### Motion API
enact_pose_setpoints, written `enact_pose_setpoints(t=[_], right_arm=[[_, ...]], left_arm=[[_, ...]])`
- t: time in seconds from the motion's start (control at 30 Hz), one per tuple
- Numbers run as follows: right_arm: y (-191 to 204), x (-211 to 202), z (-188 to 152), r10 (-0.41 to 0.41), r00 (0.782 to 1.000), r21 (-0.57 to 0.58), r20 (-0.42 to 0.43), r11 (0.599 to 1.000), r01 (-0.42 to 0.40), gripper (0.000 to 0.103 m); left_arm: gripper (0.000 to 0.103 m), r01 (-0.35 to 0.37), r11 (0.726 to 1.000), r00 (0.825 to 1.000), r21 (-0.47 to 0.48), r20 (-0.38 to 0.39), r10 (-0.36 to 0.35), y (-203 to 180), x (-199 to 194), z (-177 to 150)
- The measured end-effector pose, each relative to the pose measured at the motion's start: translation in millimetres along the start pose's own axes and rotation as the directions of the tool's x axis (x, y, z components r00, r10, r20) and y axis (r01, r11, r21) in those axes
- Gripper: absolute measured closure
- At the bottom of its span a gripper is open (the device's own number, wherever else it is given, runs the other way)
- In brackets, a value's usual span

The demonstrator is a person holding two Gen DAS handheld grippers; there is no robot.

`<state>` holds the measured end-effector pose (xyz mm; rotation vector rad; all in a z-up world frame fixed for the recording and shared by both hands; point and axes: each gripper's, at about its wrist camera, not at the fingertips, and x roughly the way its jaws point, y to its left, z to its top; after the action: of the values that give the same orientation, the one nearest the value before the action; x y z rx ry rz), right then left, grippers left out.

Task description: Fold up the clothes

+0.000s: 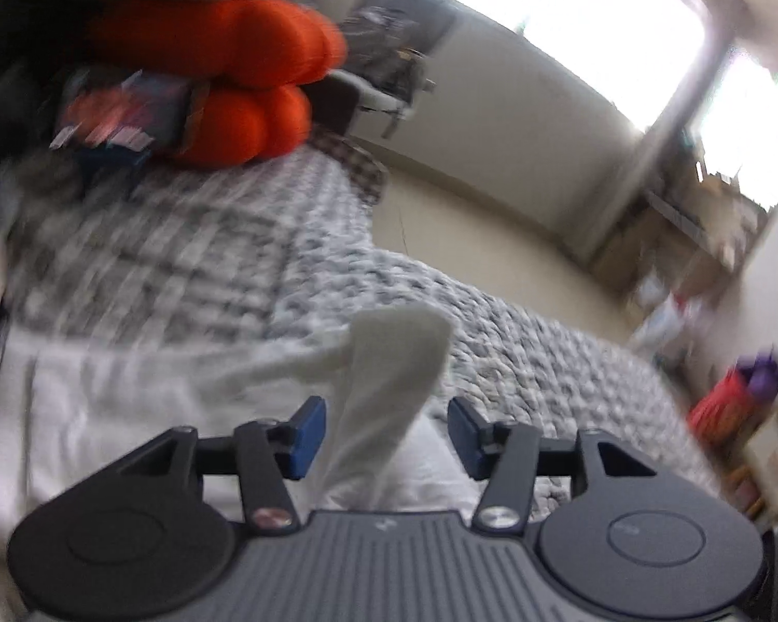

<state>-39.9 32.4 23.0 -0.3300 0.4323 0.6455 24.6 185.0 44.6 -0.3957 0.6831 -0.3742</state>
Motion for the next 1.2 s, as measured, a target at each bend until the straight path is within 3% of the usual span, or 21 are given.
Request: enact_pose_setpoints(t=[0.1,0.27,0.5,0.63,1.2], right_arm=[[14.1,1.3,2.6,-0.01,1.0,-0.103,-0.001,0.995,0.01,0.091],[8.6,-4.4,1.4,-0.023,0.999,-0.048,0.028,0.999,0.024,0.093],[-3.0,-18.2,6.9,-0.067,0.99,0.067,0.126,0.996,0.059,0.093],[-1.5,-23.0,7.7,-0.081,0.982,0.071,0.169,0.995,0.069,0.093],[0.9,-31.4,-2.2,-0.05,0.981,0.088,0.187,0.996,0.034,0.093]], left_arm=[[0.05,-0.028,0.995,0.998,-0.092,0.061,0.033,35.1,-13.9,-15.6],[0.049,0.041,0.986,0.992,-0.163,0.123,-0.021,52.1,-28.4,-18.2],[0.048,0.055,0.98,0.996,-0.19,0.084,-0.04,43.2,-16.7,-23.9],[0.036,0.058,0.972,0.996,-0.23,0.085,-0.039,43.5,-9.6,-24.2],[0.037,0.009,0.98,0.999,-0.2,0.036,-0.002,25.9,18.6,-14.7]])
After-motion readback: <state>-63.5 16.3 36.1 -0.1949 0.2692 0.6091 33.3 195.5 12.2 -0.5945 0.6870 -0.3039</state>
